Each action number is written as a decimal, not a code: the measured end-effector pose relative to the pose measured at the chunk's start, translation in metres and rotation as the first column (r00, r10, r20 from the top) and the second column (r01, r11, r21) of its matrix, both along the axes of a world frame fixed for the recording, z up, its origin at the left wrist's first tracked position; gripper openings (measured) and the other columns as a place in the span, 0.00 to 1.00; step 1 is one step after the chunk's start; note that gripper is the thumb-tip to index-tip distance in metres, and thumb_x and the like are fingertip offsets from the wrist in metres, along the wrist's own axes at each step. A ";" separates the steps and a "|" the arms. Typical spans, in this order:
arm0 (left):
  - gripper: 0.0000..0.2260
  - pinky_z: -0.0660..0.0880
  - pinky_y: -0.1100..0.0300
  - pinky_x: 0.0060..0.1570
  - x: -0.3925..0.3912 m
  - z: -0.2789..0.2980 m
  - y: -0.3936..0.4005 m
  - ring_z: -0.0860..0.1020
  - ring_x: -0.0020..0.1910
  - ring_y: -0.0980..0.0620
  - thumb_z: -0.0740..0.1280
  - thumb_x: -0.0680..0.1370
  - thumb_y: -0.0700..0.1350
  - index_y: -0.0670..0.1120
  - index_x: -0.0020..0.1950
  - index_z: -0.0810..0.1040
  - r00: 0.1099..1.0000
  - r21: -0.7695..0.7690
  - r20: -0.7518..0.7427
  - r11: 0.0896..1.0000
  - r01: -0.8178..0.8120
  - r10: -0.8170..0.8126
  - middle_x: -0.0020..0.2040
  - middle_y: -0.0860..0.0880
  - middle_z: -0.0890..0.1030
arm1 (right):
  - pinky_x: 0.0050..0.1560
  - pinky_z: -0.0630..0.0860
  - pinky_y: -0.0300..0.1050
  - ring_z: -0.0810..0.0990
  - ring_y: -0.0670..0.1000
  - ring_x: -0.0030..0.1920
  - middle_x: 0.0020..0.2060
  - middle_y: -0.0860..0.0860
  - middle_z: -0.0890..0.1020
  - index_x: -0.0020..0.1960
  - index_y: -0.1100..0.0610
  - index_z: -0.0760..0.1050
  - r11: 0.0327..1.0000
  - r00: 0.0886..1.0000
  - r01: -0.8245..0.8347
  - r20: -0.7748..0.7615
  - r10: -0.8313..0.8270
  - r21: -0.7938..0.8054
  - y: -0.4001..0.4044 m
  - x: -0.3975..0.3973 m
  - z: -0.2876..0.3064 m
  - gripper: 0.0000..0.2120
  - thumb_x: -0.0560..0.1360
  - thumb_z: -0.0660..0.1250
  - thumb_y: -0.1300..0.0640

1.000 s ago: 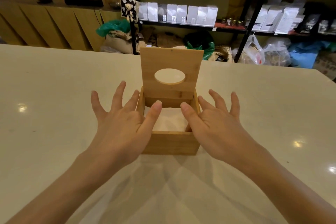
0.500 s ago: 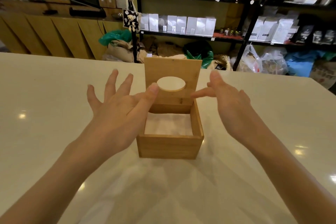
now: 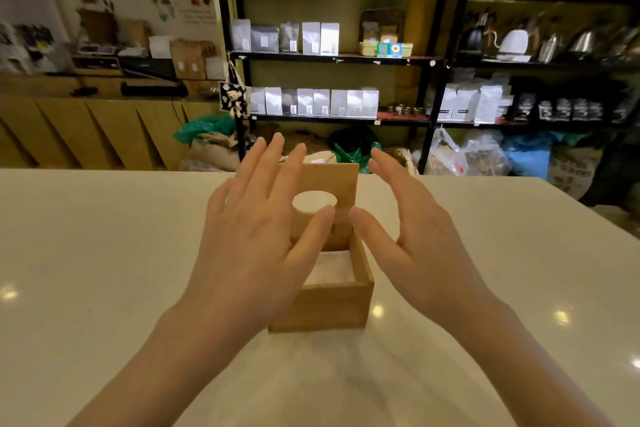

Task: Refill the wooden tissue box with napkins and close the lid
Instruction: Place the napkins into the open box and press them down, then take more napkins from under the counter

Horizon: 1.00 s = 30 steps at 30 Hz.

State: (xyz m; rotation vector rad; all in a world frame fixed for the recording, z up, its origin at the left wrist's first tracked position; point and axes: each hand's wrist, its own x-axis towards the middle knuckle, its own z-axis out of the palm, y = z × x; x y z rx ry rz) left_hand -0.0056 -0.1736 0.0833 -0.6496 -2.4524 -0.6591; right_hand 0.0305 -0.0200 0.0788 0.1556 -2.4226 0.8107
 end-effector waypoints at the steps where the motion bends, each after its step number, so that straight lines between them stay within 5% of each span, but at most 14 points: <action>1: 0.29 0.41 0.60 0.67 0.008 0.000 0.000 0.39 0.71 0.63 0.46 0.73 0.63 0.60 0.72 0.42 0.999 0.025 -0.043 0.999 0.021 -0.020 0.74 0.60 0.43 | 0.59 0.56 0.22 0.58 0.32 0.64 0.64 0.35 0.63 0.73 0.46 0.52 0.999 0.999 -0.013 -0.032 0.015 0.047 -0.001 0.007 -0.001 0.28 0.76 0.58 0.47; 3: 0.29 0.44 0.59 0.69 0.026 -0.003 0.000 0.42 0.73 0.61 0.49 0.75 0.61 0.57 0.73 0.43 0.992 0.052 -0.115 0.997 0.059 -0.053 0.73 0.59 0.45 | 0.64 0.56 0.23 0.58 0.35 0.66 0.66 0.39 0.64 0.73 0.50 0.54 0.991 0.991 0.003 -0.135 0.015 0.131 -0.003 0.022 -0.005 0.28 0.76 0.57 0.48; 9: 0.29 0.48 0.48 0.73 0.091 -0.037 0.006 0.43 0.75 0.53 0.53 0.77 0.55 0.53 0.74 0.44 0.974 0.058 -0.208 0.993 0.105 -0.091 0.76 0.51 0.47 | 0.72 0.59 0.56 0.57 0.52 0.74 0.72 0.53 0.62 0.73 0.58 0.54 0.939 0.887 0.255 -0.441 -0.133 0.230 -0.004 0.080 -0.050 0.26 0.77 0.56 0.52; 15: 0.30 0.39 0.53 0.73 0.175 -0.116 0.018 0.41 0.75 0.53 0.52 0.77 0.56 0.51 0.74 0.42 0.991 0.108 -0.124 0.992 0.073 -0.059 0.76 0.52 0.39 | 0.73 0.50 0.55 0.46 0.48 0.76 0.76 0.44 0.43 0.75 0.52 0.41 0.912 0.870 0.335 -0.449 -0.204 0.236 -0.009 0.155 -0.124 0.29 0.79 0.50 0.49; 18: 0.28 0.49 0.53 0.72 0.215 -0.150 0.018 0.49 0.75 0.53 0.52 0.78 0.55 0.51 0.74 0.45 0.983 0.179 -0.126 0.972 0.152 -0.131 0.77 0.52 0.45 | 0.72 0.55 0.54 0.52 0.49 0.75 0.75 0.49 0.52 0.75 0.54 0.45 0.921 0.876 0.328 -0.431 -0.214 0.209 -0.013 0.199 -0.161 0.32 0.77 0.57 0.52; 21: 0.22 0.61 0.60 0.66 0.250 -0.179 0.013 0.66 0.67 0.51 0.55 0.78 0.52 0.47 0.70 0.60 0.973 0.202 -0.077 0.952 0.229 -0.218 0.68 0.45 0.70 | 0.66 0.65 0.52 0.65 0.54 0.67 0.66 0.56 0.65 0.70 0.61 0.56 0.927 0.908 0.296 -0.370 -0.199 0.229 -0.014 0.234 -0.190 0.30 0.73 0.63 0.54; 23: 0.22 0.63 0.65 0.61 0.266 -0.194 0.010 0.69 0.61 0.56 0.55 0.77 0.54 0.47 0.69 0.61 0.969 0.206 0.108 0.959 0.196 -0.221 0.61 0.46 0.77 | 0.63 0.68 0.48 0.70 0.52 0.62 0.63 0.55 0.69 0.68 0.61 0.60 0.952 0.949 0.220 -0.271 -0.159 0.212 -0.012 0.250 -0.205 0.28 0.72 0.65 0.54; 27: 0.25 0.64 0.64 0.63 0.279 -0.219 0.004 0.67 0.64 0.60 0.53 0.77 0.59 0.53 0.72 0.56 0.914 0.139 0.354 0.977 0.160 -0.200 0.67 0.52 0.72 | 0.57 0.70 0.36 0.76 0.46 0.56 0.59 0.52 0.78 0.71 0.49 0.52 0.992 0.979 0.129 0.157 -0.129 0.007 -0.014 0.268 -0.216 0.30 0.74 0.60 0.46; 30: 0.26 0.64 0.61 0.66 0.273 -0.232 0.000 0.66 0.67 0.57 0.52 0.77 0.59 0.52 0.73 0.55 0.870 0.092 0.458 0.983 0.158 -0.183 0.69 0.53 0.68 | 0.55 0.74 0.40 0.78 0.47 0.54 0.60 0.49 0.77 0.70 0.41 0.45 0.996 0.934 0.080 0.353 -0.061 -0.041 -0.014 0.268 -0.228 0.30 0.76 0.59 0.47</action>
